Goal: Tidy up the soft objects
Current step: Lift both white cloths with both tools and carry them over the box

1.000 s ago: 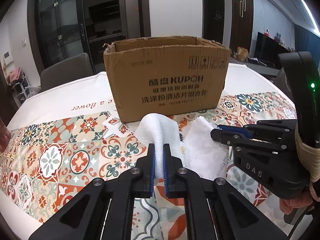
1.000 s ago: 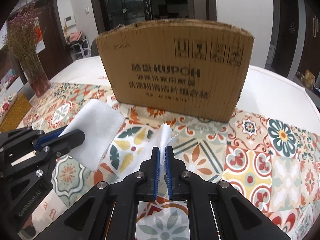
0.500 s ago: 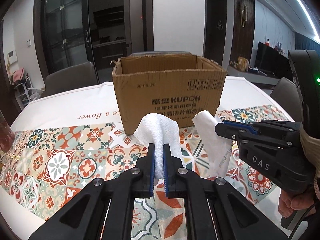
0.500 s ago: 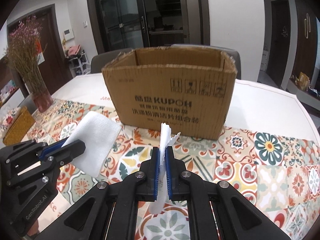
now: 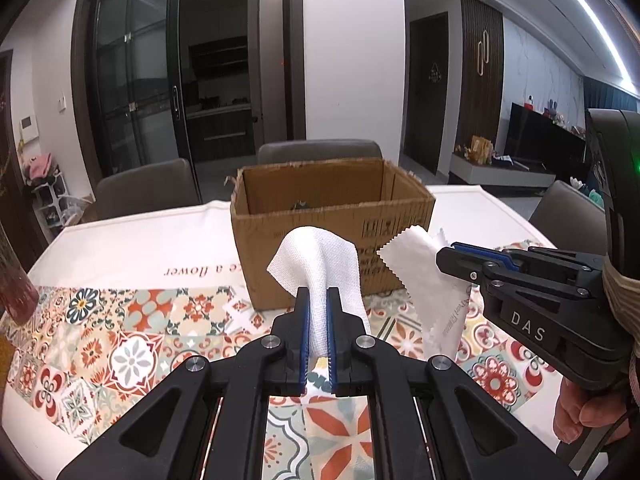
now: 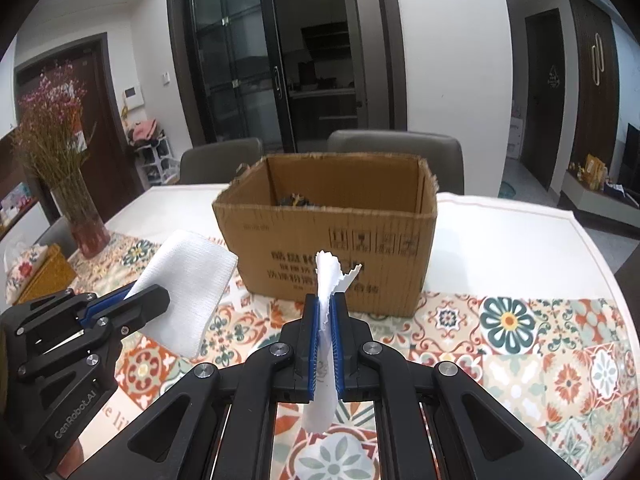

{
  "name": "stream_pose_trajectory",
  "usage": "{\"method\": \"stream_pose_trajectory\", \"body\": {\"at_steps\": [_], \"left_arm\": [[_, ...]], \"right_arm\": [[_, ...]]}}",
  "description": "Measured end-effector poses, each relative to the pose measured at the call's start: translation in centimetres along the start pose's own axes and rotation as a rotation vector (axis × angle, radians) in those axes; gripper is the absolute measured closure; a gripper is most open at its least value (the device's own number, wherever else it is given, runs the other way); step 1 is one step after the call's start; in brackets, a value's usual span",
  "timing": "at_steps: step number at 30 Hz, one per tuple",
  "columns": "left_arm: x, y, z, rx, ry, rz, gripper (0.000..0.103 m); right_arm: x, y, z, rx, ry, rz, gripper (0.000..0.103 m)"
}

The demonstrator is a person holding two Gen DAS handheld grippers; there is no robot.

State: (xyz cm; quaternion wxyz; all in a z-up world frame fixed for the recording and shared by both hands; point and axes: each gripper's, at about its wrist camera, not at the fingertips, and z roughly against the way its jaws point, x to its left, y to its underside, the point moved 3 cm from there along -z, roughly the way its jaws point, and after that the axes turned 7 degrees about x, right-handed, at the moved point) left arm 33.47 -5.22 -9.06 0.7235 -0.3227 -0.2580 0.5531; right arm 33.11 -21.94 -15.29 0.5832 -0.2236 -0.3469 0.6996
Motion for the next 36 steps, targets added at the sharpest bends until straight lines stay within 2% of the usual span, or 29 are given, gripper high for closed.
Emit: {"method": "stream_pose_trajectory", "body": {"at_steps": [21, 36], "left_arm": [[0.2, -5.7, 3.6, -0.14, -0.009, -0.012, 0.094], [1.6, -9.9, 2.9, -0.205, -0.008, -0.011, 0.094]], "right_arm": [[-0.1, -5.5, 5.2, -0.155, 0.038, 0.001, 0.096], [-0.3, -10.0, 5.6, -0.232, 0.057, 0.017, 0.096]]}}
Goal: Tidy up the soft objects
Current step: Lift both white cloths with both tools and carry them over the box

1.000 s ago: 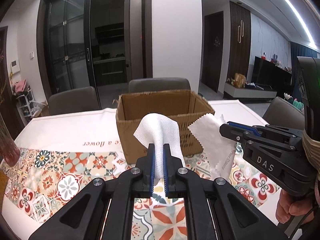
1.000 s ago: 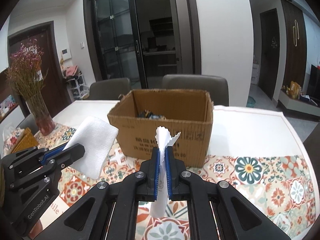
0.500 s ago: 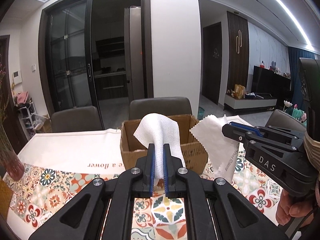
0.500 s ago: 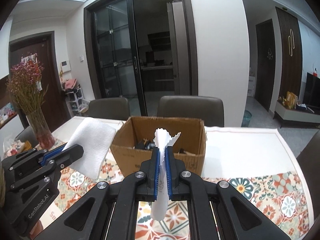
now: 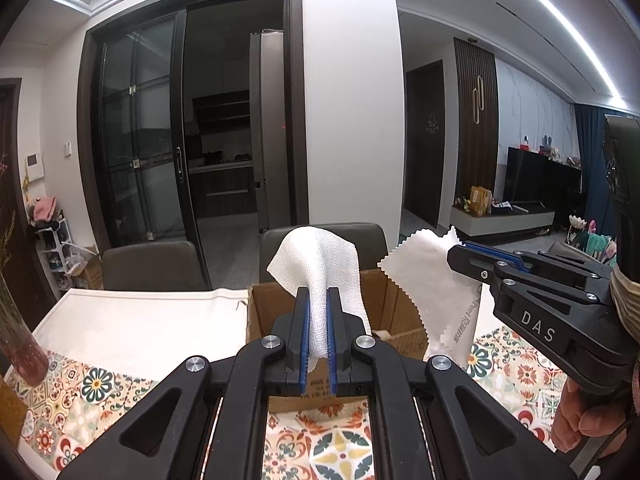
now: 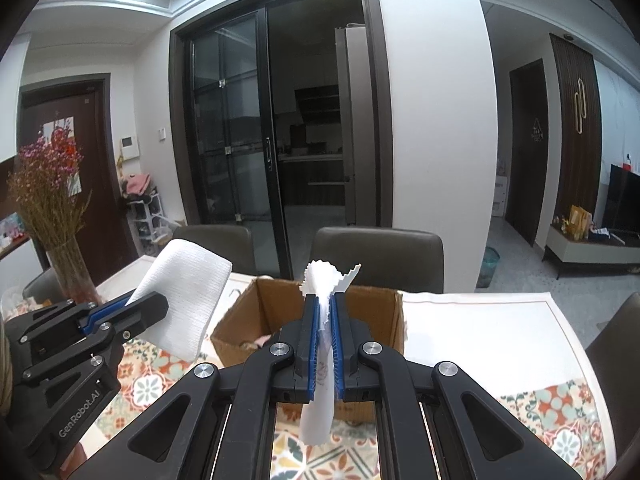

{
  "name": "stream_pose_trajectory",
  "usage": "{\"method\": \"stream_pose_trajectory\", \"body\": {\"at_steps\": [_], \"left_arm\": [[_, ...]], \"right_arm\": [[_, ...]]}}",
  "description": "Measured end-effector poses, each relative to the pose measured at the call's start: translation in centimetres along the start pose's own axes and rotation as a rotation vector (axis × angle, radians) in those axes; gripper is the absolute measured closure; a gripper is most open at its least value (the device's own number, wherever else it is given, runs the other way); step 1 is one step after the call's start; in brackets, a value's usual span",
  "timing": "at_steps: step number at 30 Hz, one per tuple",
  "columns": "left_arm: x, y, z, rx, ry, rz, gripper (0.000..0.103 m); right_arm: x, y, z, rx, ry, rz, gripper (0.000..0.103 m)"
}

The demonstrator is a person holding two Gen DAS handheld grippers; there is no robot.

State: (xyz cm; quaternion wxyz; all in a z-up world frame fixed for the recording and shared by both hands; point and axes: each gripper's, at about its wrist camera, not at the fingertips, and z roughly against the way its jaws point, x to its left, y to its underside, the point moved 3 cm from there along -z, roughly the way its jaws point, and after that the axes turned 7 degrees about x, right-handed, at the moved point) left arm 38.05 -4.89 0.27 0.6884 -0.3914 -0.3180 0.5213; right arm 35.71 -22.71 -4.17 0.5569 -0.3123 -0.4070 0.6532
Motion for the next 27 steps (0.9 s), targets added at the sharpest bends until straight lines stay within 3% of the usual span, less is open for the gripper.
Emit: {"method": "stream_pose_trajectory", "body": {"at_steps": [13, 27], "left_arm": [[0.5, -2.3, -4.0, 0.0, -0.001, -0.013, 0.094], [0.8, -1.8, -9.6, 0.072, 0.006, 0.0, 0.094]], "right_arm": [[-0.7, -2.3, -3.0, -0.015, 0.022, 0.014, 0.096], [-1.9, -2.9, -9.1, 0.049, 0.02, 0.018, 0.096]]}}
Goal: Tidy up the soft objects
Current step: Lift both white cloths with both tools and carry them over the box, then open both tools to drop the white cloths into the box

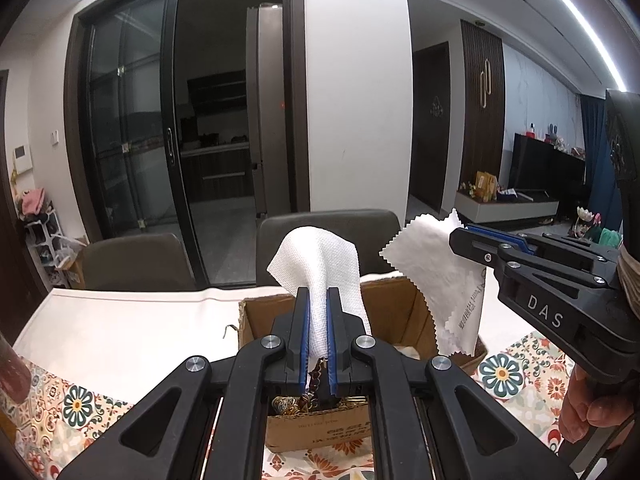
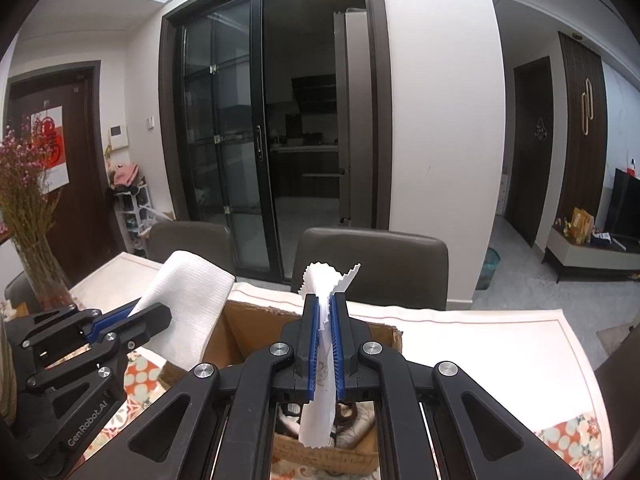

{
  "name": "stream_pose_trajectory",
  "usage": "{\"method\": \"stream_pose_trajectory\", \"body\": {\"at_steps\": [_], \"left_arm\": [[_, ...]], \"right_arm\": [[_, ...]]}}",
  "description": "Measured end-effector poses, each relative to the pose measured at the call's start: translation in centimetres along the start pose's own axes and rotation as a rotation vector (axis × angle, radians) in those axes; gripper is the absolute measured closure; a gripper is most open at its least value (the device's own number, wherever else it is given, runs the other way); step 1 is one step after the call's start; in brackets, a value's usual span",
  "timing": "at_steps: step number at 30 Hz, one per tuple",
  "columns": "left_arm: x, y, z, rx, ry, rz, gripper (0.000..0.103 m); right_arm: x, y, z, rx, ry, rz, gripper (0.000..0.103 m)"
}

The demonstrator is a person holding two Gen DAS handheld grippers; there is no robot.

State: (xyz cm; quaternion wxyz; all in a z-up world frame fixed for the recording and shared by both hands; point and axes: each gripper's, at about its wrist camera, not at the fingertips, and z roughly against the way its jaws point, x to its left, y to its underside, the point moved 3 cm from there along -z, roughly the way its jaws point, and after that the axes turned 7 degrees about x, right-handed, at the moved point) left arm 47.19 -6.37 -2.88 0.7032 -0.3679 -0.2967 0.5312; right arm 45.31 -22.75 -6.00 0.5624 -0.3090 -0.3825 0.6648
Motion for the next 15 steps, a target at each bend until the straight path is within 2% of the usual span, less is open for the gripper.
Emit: {"method": "stream_pose_trajectory", "body": {"at_steps": [15], "left_arm": [[0.3, 1.5, -6.7, 0.155, 0.033, 0.002, 0.094]], "right_arm": [[-0.8, 2.4, -6.8, 0.162, -0.017, -0.012, 0.095]]}}
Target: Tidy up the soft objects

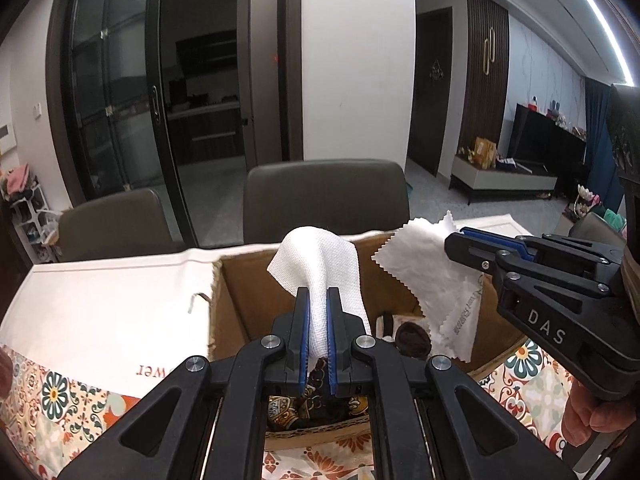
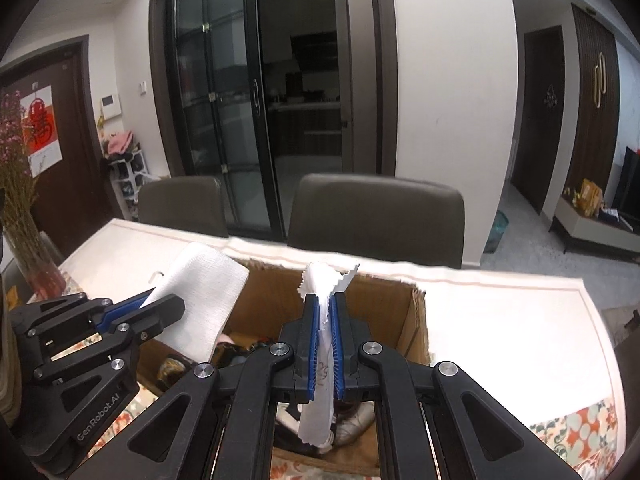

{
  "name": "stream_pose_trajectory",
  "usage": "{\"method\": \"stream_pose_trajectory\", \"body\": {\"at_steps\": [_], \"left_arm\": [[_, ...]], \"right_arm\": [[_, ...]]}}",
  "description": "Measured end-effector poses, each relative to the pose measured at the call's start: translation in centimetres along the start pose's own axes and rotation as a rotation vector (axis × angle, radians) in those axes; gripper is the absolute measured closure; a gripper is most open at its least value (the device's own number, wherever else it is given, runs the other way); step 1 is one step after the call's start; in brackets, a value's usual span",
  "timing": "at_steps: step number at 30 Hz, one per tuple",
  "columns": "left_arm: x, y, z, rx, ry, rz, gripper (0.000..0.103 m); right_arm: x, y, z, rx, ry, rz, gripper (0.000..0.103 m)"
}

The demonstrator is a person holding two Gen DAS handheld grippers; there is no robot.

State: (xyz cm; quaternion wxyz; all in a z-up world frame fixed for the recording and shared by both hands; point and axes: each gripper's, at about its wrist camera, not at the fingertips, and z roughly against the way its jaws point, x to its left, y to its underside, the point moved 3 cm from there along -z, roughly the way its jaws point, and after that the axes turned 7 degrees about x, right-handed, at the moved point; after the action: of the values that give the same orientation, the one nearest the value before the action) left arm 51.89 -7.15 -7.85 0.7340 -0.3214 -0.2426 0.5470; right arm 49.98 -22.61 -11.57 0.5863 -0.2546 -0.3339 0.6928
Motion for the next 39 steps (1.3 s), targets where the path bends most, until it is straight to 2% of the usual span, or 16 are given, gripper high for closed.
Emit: {"method": "stream_pose_trajectory", "body": {"at_steps": [7, 12, 14, 15, 16, 17, 28, 34, 36, 38, 39], "left_arm": [[-0.7, 0.9, -1.5, 0.062, 0.009, -0.015, 0.093], [-0.9, 1.1, -1.7, 0.083, 0.008, -0.016, 0.08], [-0.8, 0.9, -1.6, 0.085, 0.007, -0.016, 0.075], [-0.8, 1.0, -1.5, 0.082, 0.004, -0.017, 0.073], [-0.8, 1.0, -1.3, 0.079, 0.001, -0.015, 0.072], [-0.8, 0.9, -1.1, 0.076, -0.005, -0.014, 0.071], [-0.1, 1.2, 4.2, 0.002, -0.065, 0.027, 0.055], [0.5, 2.3, 7.9, -0.019, -0.085, 0.031, 0.039], [0.4, 2.6, 9.1, -0.033, -0.096, 0.026, 0.03], [0.5, 3.1, 10.2, -0.042, -0.104, 0.024, 0.029], [0.5, 3.3, 10.8, -0.048, -0.103, 0.021, 0.027]], "right_arm": [[-1.0, 1.5, -2.4, 0.081, -0.007, -0.02, 0.095], [-1.0, 2.0, -3.0, 0.113, -0.003, -0.014, 0.093], [-1.2, 2.0, -2.9, 0.12, 0.008, -0.017, 0.082], [-1.3, 2.1, -2.8, 0.12, 0.006, -0.026, 0.069], [-1.2, 2.0, -2.5, 0.115, 0.01, -0.029, 0.065], [-1.2, 2.0, -2.3, 0.109, 0.017, -0.028, 0.064], [-0.7, 2.6, 3.1, 0.061, 0.049, -0.068, 0.064], [1.2, 3.3, 7.1, 0.036, 0.071, -0.108, 0.064], [1.6, 3.5, 8.3, 0.029, 0.085, -0.118, 0.064], [2.0, 4.0, 9.6, 0.02, 0.102, -0.127, 0.06], [2.4, 4.2, 10.4, 0.011, 0.114, -0.135, 0.054]]}}
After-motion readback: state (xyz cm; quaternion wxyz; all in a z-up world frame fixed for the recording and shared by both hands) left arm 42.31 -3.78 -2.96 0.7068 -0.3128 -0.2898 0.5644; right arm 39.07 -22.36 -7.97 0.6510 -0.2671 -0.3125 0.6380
